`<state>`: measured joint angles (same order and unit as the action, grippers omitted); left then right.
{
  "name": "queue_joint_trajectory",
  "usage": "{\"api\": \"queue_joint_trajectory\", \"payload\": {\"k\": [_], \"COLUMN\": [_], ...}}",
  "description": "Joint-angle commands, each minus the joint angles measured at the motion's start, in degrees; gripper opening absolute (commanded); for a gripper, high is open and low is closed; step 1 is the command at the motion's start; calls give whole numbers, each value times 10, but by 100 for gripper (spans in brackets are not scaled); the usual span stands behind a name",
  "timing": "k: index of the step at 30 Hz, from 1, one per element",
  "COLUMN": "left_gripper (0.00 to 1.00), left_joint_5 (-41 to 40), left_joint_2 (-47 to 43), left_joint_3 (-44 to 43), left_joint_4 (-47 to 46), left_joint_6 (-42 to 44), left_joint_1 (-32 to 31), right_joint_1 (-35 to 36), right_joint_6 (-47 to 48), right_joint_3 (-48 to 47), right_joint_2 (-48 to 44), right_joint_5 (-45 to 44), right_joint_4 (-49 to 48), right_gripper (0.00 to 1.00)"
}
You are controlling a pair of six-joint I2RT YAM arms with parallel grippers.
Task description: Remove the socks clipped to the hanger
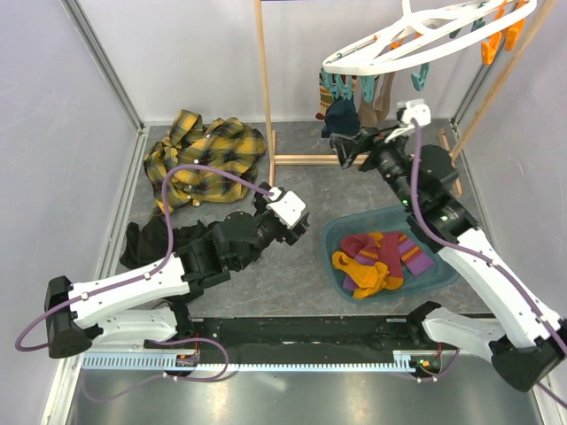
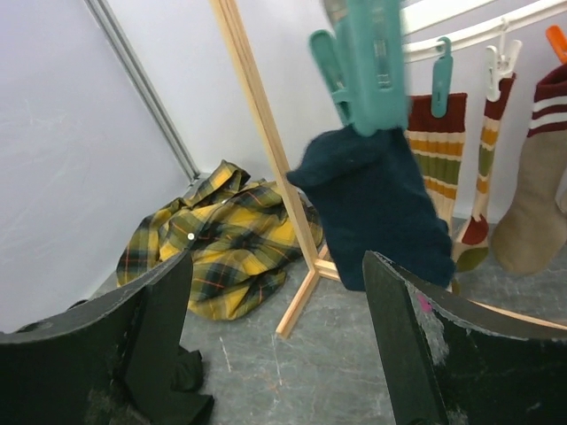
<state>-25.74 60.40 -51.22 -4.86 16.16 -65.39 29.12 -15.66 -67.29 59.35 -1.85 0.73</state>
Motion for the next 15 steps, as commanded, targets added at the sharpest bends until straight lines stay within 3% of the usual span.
{"api": "queue_joint_trajectory", "payload": {"k": [1, 6, 13, 15], "left_gripper": [84, 84, 84, 84], "left_joint_5": [-20, -23, -25, -26], "left_joint_2": [-21, -30, -33, -34], "left_joint_3": [-2, 1, 2, 1], "left_joint_4": [-24, -24, -24, -24], "left_joint_6": [24, 25, 25, 24], "left_joint_1": [-5, -6, -6, -6], "right_joint_1": [60, 104, 118, 118], "right_joint_6": [41, 54, 68, 80], "right_joint_3": [-9, -28, -86, -95], "right_joint_2": [38, 85, 175, 186], "right_joint_5": [-174, -273, -366, -385], "right_joint_4": [-98, -165, -180, -189], "right_gripper": [84, 82, 80, 74]}}
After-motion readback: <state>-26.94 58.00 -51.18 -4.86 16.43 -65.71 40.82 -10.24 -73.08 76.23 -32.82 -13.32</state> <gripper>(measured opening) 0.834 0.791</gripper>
